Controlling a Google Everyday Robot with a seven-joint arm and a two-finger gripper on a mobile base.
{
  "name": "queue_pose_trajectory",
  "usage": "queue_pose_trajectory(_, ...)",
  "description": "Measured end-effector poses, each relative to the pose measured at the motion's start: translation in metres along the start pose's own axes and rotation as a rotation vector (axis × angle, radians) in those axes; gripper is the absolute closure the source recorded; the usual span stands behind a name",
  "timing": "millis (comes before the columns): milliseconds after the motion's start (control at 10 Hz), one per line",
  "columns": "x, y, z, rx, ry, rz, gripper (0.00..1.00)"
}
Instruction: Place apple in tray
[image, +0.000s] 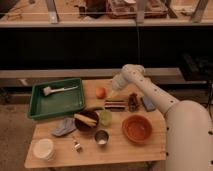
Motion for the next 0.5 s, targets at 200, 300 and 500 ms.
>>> queue_pose_trajectory(200,-0.006,-0.012,0.014,-0.01,-0.029,-0.004,0.35)
queue_pose_trajectory(300,-0.013,-0.013,0.023,-0.028,-0.05,-0.014,0.35)
queue_pose_trajectory(500,-0.04,-0.011,0.045,-0.087,-0.095,-0.063,0.35)
